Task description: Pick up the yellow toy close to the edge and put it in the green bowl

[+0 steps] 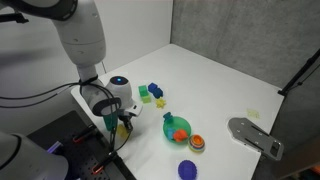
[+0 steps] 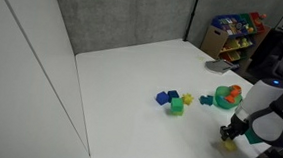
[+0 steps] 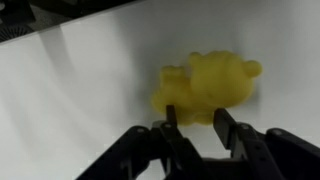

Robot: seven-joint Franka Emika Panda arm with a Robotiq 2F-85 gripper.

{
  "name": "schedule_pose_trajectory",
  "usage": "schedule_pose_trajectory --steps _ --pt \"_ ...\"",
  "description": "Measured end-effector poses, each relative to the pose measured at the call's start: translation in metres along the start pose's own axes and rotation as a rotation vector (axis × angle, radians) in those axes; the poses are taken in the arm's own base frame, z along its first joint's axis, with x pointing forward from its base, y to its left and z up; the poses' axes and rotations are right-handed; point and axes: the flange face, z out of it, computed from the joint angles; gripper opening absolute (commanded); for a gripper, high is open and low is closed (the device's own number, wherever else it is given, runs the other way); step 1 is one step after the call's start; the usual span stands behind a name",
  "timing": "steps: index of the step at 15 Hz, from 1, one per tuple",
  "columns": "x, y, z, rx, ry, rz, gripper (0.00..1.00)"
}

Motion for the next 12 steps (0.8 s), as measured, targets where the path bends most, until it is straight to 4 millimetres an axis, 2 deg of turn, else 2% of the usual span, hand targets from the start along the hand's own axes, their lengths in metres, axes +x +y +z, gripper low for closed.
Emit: schedule_pose_trajectory --steps 2,4,5,6,7,9,12 --pt "0.014 0.003 -0.014 0.004 0.029 0.015 0.02" --pt "0.030 0.006 -0.031 0.007 0.060 0.031 0.00" --pt "0.036 0.007 -0.039 0.007 0.072 0.035 0.28" --pt "0.040 0.008 -0.047 0.006 0.080 0.039 0.26" --pt "0.043 0.008 -0.052 0.006 0.078 0.040 0.29" --pt "0.042 0.007 -0.057 0.005 0.051 0.039 0.44" --pt "0.034 0.003 -0.051 0.002 -0.011 0.035 0.68"
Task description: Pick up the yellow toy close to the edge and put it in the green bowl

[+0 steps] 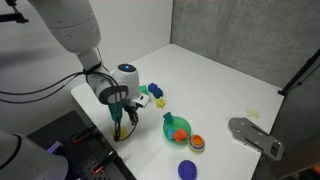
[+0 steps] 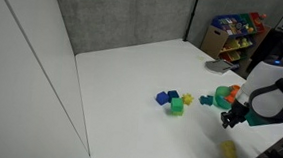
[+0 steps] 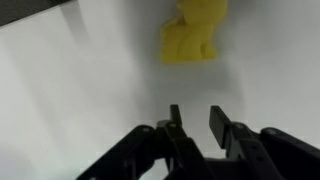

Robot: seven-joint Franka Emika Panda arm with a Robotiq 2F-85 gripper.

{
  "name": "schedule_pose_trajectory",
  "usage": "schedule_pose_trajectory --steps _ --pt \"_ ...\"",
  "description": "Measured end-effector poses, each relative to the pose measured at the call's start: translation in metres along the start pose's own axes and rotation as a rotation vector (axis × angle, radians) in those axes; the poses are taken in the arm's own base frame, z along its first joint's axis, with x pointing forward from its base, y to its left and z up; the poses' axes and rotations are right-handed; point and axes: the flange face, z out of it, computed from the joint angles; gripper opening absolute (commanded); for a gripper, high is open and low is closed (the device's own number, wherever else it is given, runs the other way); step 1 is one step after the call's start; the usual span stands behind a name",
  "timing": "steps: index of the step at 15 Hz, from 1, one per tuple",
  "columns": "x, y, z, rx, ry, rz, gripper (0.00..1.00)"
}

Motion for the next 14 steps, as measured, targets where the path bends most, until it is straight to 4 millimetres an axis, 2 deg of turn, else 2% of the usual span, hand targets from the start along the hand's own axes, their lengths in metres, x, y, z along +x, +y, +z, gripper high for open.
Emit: schedule_pose_trajectory --steps 4,9,14 --pt "-0.011 -0.006 0.014 0.012 -0.052 0.011 1.00" --pt "-0.023 -0.011 0.035 0.033 -0.101 0.026 1.00" --pt "-0.028 -0.002 0.057 0.031 -0.140 0.046 1.00"
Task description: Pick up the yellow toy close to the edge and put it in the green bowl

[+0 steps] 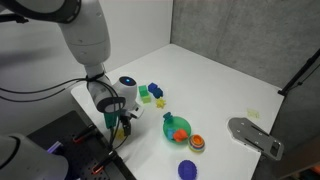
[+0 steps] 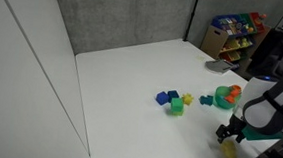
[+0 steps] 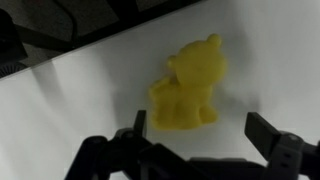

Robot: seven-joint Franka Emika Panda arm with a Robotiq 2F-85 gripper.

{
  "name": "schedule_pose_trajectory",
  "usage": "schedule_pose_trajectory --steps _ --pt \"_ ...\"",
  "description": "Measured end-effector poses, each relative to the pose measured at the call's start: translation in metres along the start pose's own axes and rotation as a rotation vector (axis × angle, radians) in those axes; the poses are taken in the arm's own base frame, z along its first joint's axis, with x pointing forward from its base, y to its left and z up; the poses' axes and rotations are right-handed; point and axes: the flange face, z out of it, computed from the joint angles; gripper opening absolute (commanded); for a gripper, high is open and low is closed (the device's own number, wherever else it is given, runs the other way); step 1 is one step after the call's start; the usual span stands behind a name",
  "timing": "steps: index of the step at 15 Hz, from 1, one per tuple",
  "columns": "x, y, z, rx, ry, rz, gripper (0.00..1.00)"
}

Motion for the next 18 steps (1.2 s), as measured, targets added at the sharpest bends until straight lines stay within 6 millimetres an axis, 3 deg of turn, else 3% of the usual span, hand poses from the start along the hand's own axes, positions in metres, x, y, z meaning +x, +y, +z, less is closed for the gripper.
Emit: schedule_pose_trajectory --steps 5,6,7,9,11,13,14,18 --pt "-0.001 0.001 0.019 0.017 -0.006 0.005 1.00" --pt "-0.002 0.000 0.023 0.020 -0.007 0.004 0.95" --pt "-0.004 -0.001 0.027 0.021 -0.009 0.004 0.73" --pt "-0.006 -0.001 0.035 0.020 -0.018 0.004 0.68" --pt "-0.006 0.000 0.039 0.018 -0.023 0.007 0.53" --pt "-0.006 -0.001 0.038 0.021 -0.020 0.004 0.49" --pt "-0.005 -0.002 0.037 0.021 -0.018 0.003 0.42" --pt "0.007 -0.003 0.024 0.030 0.019 0.007 0.35"
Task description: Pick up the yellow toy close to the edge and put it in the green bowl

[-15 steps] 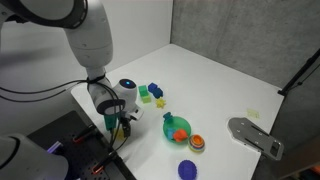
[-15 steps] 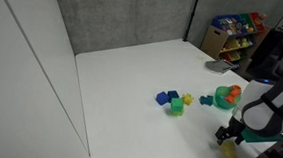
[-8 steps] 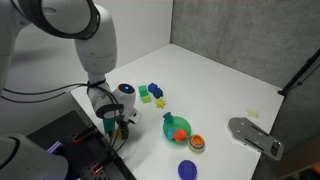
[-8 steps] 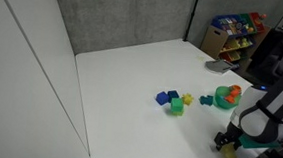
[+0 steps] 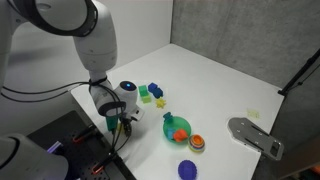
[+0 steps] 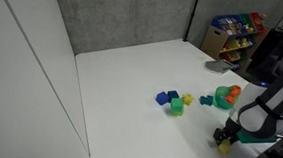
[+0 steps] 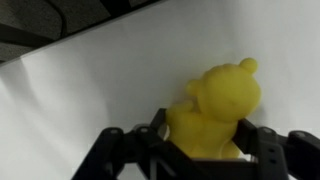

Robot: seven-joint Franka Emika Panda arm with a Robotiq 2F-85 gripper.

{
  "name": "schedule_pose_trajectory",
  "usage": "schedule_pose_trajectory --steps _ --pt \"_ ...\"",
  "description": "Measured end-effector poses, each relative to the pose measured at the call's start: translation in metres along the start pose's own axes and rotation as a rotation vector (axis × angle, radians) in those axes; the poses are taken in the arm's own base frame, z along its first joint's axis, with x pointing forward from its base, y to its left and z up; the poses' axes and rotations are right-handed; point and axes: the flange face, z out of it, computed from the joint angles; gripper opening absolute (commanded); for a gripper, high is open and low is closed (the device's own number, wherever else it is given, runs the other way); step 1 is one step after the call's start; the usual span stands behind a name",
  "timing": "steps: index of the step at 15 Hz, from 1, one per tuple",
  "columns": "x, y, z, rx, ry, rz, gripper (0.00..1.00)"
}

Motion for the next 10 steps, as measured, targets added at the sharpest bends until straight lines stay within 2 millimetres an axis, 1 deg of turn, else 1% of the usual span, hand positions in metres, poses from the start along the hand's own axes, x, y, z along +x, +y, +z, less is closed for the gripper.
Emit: schedule_pose_trajectory --steps 3,5,8,10 --pt "0.015 -0.003 -0.023 0.009 0.056 0.000 0.34" --pt "0.026 -0.005 -0.043 0.008 0.096 -0.003 0.34" --pt "0.045 -0.006 -0.081 -0.008 0.163 0.000 0.32" --pt "0.062 -0.002 -0.111 -0.023 0.216 0.014 0.31"
